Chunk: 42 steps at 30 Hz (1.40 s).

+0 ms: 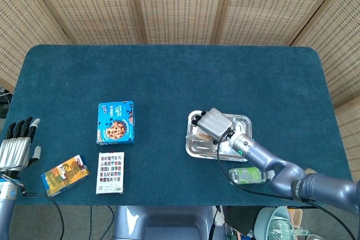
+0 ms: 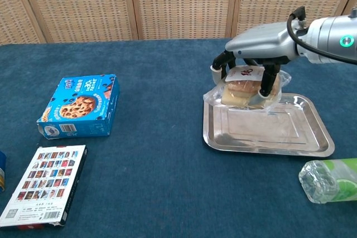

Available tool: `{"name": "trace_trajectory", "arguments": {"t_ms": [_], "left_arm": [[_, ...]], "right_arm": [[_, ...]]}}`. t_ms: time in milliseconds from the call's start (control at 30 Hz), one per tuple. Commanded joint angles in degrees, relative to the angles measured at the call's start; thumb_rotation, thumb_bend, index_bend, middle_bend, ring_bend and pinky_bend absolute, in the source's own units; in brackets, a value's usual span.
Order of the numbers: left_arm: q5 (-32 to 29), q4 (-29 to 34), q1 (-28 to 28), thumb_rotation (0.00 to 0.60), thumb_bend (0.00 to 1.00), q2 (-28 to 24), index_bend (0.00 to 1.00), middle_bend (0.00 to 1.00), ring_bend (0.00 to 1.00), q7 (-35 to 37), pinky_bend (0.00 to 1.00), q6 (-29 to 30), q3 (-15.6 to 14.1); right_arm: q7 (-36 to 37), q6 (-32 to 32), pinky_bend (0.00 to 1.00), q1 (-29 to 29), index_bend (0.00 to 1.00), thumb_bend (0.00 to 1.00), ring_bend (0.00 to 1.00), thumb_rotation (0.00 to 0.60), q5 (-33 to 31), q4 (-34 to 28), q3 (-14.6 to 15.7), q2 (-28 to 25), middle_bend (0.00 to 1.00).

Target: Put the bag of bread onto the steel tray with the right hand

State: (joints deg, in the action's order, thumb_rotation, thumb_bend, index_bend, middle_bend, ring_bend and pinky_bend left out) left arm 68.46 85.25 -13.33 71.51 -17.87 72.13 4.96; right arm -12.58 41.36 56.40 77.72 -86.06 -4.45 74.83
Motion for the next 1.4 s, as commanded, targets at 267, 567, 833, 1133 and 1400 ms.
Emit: {"name": "trace_trajectory", "arguments": {"t_ms": [267, 567, 833, 1133, 1400], "left_arm": [[0.1, -0.2, 0.0, 0.600, 0.50, 0.2, 0.00, 0.00, 0.00, -0.1, 0.00, -0.1, -0.2], [0.0, 0.1, 0.0, 0.600, 0.50, 0.4, 0.00, 0.00, 0.00, -1.0, 0.00, 0.3, -0.2], [-0.2, 0.0, 0.0, 0.600, 0.50, 0.4, 0.00, 0.00, 0.00, -0.9, 0.00, 0.2, -0.1], [0.2, 0.0, 0.0, 0.600, 0.50, 0.5, 0.00, 0.00, 0.00, -1.0, 0.00, 0.4, -0.3], [0.3, 0.1, -0.1, 0.600, 0.50, 0.6, 0.00, 0.00, 0.00, -1.3, 0.00, 0.3, -0.4]], "right_arm": [[3.9, 0.6, 0.66, -0.9, 0.32, 0.28, 0.35, 0.600, 3.7, 0.9, 0.9, -1.3, 0.43], [5.3, 2.2, 0.66, -2.4, 0.32, 0.28, 0.35, 0.600, 5.4, -0.2, 1.4, -3.5, 0.43], [5.6, 3.0, 0.66, -3.3, 0.32, 0.28, 0.35, 0.600, 5.5, -0.6, 1.3, -4.4, 0.43], [8.5, 2.2, 0.58, -4.3, 0.29, 0.26, 0.29, 0.600, 5.5, -1.2, 2.0, -6.4, 0.28], [6.2, -1.6, 0.47, -4.6, 0.12, 0.22, 0.18, 0.600, 1.4, -3.7, 2.4, -9.5, 0.16]]}}
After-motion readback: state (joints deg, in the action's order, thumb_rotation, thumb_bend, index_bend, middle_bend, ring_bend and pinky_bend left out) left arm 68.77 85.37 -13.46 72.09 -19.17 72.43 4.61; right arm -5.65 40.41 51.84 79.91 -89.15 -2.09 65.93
